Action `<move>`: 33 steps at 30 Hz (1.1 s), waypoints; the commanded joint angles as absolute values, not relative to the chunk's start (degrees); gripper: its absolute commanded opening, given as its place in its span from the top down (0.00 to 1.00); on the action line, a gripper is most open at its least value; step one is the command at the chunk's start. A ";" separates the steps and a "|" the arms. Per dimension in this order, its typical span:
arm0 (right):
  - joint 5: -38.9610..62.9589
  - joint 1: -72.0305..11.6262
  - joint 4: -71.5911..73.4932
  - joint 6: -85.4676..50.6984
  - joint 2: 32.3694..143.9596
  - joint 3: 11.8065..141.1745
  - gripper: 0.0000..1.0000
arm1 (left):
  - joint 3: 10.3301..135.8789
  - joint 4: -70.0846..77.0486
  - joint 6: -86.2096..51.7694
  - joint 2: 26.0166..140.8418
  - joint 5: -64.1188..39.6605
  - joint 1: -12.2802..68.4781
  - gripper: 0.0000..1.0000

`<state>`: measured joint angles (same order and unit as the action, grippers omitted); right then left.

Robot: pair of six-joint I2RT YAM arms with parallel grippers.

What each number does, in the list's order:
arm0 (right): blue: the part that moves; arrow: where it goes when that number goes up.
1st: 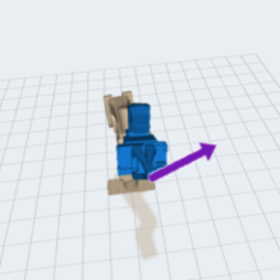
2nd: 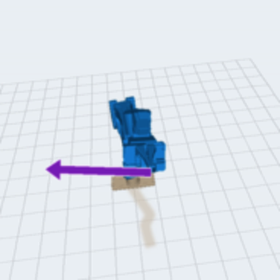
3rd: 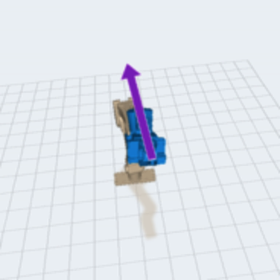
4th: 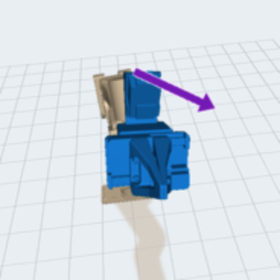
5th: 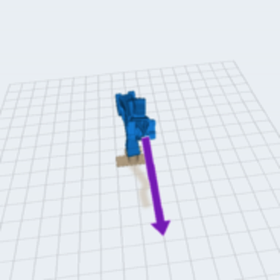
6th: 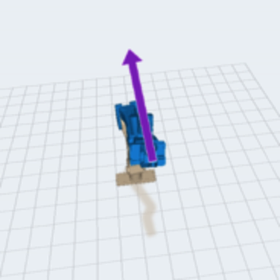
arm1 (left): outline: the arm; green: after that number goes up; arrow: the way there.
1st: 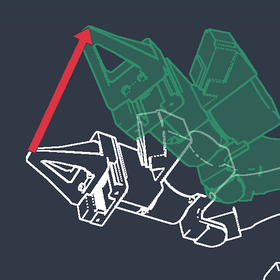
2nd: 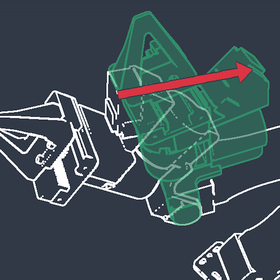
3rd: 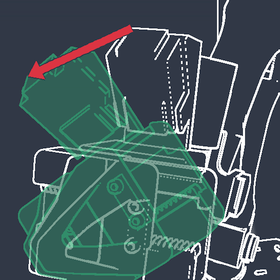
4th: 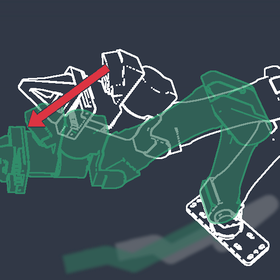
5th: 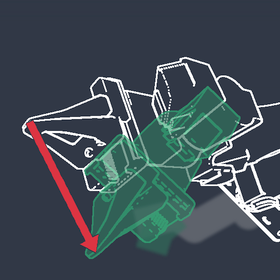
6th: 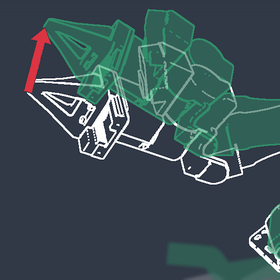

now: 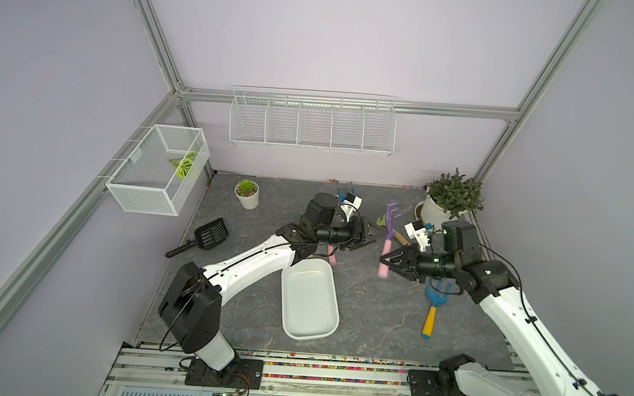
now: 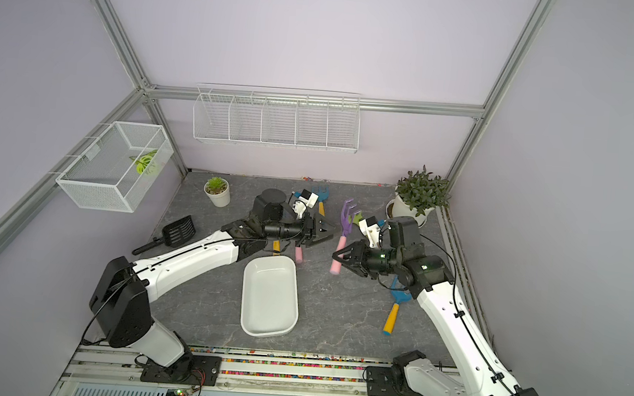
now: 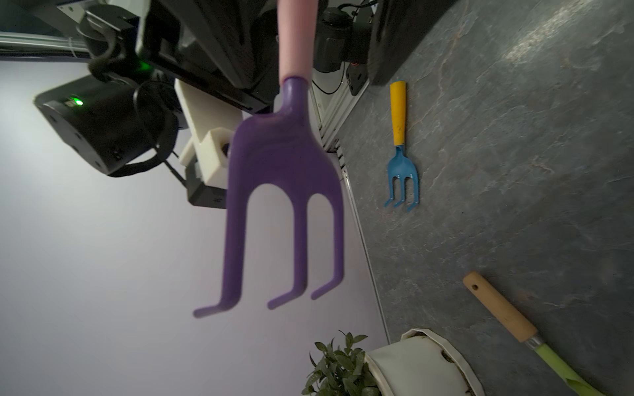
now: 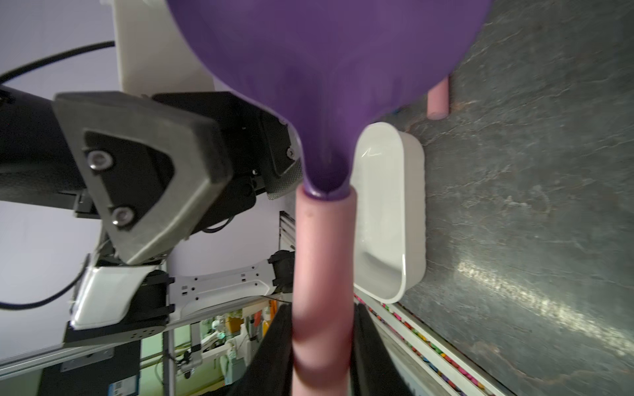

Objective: Put the rake into the storage box
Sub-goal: Pick up the rake at the center of the board.

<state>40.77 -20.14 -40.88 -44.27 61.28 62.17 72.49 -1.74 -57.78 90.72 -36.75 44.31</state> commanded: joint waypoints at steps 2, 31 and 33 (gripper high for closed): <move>31.64 -22.79 -51.88 -36.00 63.38 65.92 1.00 | 76.11 -12.60 -50.85 88.51 -32.07 44.56 0.41; 15.26 -37.80 -57.69 -34.37 68.64 69.97 1.00 | 72.95 -11.83 -52.01 89.02 -30.28 44.56 0.72; 14.52 -38.27 -58.07 -34.04 68.53 69.87 1.00 | 72.62 -11.58 -52.18 89.19 -30.32 44.56 0.75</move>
<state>16.62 -37.32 -56.88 -35.46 68.47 68.79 73.63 -12.56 -52.10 88.92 -30.41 44.31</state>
